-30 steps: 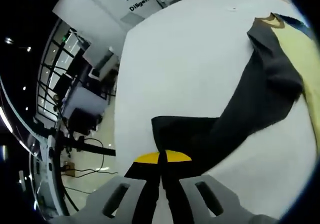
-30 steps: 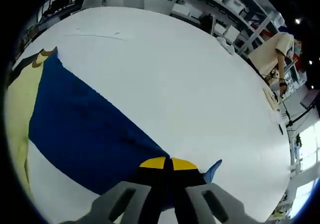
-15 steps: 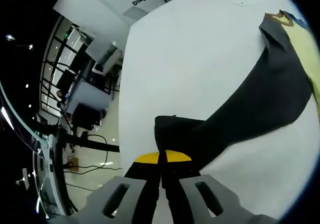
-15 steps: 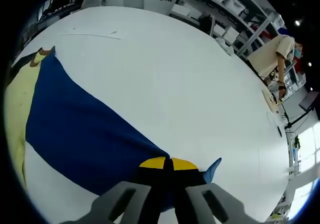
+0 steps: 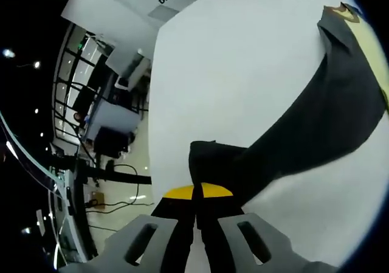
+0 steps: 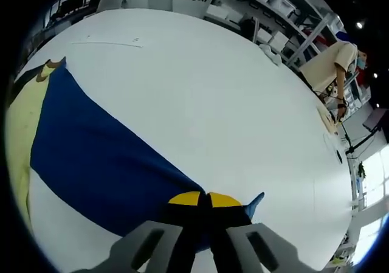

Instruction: Fold the garment on the visible template until the final outline fits inside the template.

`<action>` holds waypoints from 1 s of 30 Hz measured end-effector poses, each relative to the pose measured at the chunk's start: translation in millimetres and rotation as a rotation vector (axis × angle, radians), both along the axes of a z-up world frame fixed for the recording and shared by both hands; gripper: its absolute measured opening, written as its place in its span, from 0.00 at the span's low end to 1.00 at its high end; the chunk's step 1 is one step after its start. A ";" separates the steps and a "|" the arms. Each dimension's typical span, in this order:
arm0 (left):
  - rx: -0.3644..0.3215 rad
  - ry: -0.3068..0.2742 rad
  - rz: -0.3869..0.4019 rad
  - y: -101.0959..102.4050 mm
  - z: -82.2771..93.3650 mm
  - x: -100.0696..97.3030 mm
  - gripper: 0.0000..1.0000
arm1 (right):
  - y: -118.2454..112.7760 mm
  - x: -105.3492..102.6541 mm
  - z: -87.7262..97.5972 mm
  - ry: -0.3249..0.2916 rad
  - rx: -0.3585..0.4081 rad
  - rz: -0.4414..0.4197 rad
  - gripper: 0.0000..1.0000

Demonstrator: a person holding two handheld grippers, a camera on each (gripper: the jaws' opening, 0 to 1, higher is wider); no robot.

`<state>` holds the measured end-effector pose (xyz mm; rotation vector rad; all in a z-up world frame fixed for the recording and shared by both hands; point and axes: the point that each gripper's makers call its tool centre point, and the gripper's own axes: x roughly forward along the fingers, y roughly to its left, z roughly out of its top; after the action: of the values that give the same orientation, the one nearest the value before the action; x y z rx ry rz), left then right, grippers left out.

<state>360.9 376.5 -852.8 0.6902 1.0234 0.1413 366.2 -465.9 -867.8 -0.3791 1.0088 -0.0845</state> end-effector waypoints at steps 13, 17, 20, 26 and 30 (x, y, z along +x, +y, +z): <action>-0.098 -0.026 0.060 -6.5 1.2 -5.2 0.01 | -15.6 -10.8 25.2 -0.201 0.236 -0.265 0.15; -0.174 -0.045 0.109 -11.7 6.9 -10.9 0.11 | -19.7 -23.5 26.8 -0.214 0.286 -0.312 0.22; -0.271 -0.086 0.119 -25.1 13.0 -13.0 0.22 | -19.4 -29.9 25.0 -0.209 0.308 -0.321 0.23; -0.414 -0.115 0.104 -53.6 18.6 -19.9 0.39 | -16.6 -41.4 20.2 -0.208 0.385 -0.372 0.28; -0.459 -0.112 0.090 -64.8 20.3 -22.7 0.48 | -16.7 -43.2 19.7 -0.215 0.399 -0.376 0.34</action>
<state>338.1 311.7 -832.6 0.2167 0.9360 0.0199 322.9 -482.6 -848.0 0.1848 0.8483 -0.2526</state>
